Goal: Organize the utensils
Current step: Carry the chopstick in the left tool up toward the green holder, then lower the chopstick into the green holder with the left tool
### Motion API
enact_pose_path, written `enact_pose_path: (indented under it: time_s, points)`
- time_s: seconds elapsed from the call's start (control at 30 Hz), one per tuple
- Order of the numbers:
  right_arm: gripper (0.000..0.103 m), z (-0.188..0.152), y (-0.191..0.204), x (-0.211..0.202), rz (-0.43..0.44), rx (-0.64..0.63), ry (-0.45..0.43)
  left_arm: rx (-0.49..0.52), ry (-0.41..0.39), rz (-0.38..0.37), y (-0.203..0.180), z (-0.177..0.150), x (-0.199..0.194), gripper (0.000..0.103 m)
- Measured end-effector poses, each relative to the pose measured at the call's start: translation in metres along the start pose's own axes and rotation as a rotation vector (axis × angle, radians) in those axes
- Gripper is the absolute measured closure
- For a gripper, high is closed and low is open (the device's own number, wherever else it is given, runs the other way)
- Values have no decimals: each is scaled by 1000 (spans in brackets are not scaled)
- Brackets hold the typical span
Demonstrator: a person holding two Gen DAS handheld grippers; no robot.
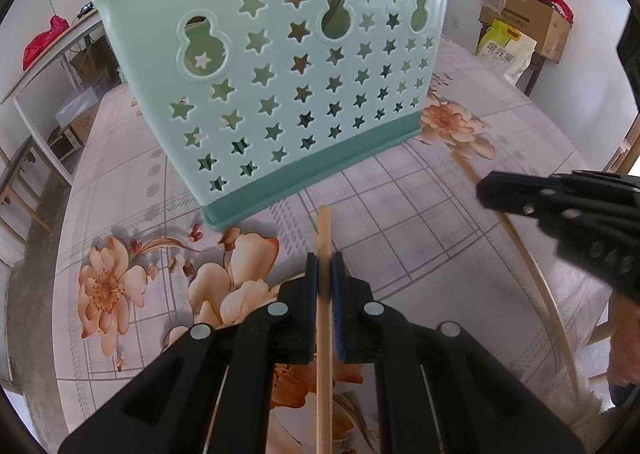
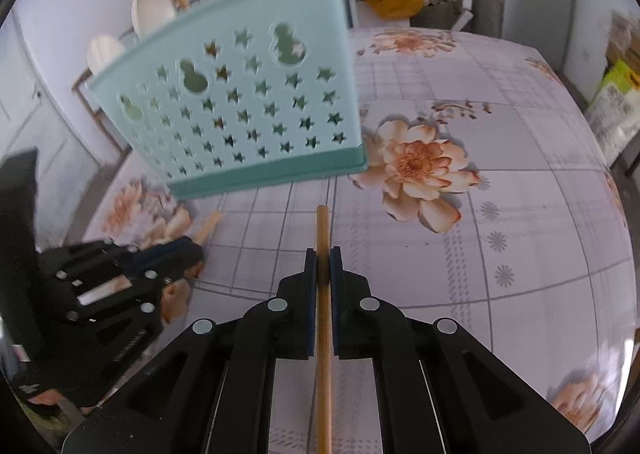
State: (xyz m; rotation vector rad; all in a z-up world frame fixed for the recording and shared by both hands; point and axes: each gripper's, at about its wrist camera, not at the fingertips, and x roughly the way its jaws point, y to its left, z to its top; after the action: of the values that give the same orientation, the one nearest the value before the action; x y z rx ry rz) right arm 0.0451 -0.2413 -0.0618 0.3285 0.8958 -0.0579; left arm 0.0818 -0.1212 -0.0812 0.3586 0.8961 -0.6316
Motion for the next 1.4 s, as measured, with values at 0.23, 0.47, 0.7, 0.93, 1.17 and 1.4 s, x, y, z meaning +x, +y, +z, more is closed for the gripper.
enact_pose_path:
  time_s: [0.23, 0.47, 0.7, 0.93, 1.17, 1.4]
  points:
    - [98, -1, -4, -17, 44, 70, -44, -54, -28, -29, 11, 6, -13, 97]
    - [98, 0, -8, -34, 77, 94, -86, -147, -154, -91, 32, 17, -63, 97]
    - [98, 0, -13, -39, 95, 107, -104, -178, -290, -121, 46, 26, -118, 97]
    - [98, -1, -18, -42, 106, 123, -110, -197, -397, -150, 51, 35, -155, 97]
    - [98, -2, -22, -42, 110, 139, -112, -203, -519, -204, 56, 59, -190, 97]
    - [98, -2, -23, -42, 112, 142, -108, -158, -652, -257, 49, 104, -226, 97]
